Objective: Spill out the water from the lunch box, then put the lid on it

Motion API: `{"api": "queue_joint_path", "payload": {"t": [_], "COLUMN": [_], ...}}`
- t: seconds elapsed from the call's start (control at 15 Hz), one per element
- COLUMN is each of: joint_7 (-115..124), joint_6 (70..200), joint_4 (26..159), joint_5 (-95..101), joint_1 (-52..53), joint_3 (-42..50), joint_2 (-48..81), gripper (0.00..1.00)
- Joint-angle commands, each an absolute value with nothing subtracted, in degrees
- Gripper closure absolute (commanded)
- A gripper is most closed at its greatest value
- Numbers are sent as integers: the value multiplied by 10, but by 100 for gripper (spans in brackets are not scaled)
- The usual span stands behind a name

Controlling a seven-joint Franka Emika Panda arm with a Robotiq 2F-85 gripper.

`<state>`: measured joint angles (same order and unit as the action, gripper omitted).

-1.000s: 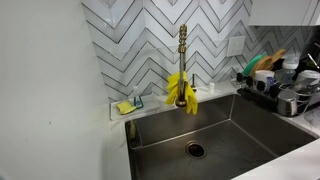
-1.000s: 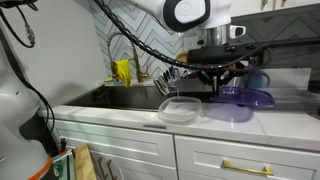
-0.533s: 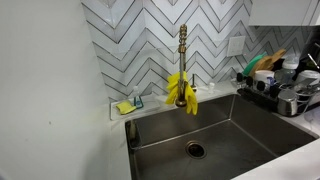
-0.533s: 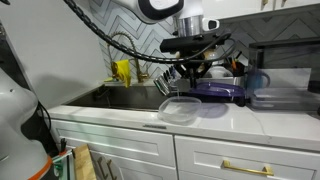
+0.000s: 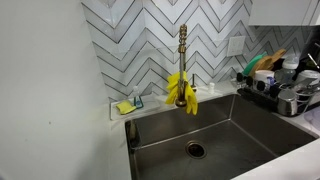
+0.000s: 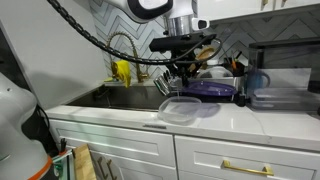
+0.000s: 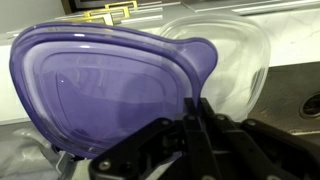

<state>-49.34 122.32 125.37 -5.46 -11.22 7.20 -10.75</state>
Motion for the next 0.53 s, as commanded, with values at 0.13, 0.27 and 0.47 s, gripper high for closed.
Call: {"api": "queue_joint_path", "payload": {"t": [0.13,0.27,0.47], "joint_7": [-487,-474,-465], "joint_6": [1213,1186,1164], "joint_4": [1303,1312,1333], "joint_5": [-52,-41,-32], "joint_1": [-76,-70,-65], "joint_3": [81,80,81], "joint_2": [-159,-174,-197], "gripper": [98,98,98]}}
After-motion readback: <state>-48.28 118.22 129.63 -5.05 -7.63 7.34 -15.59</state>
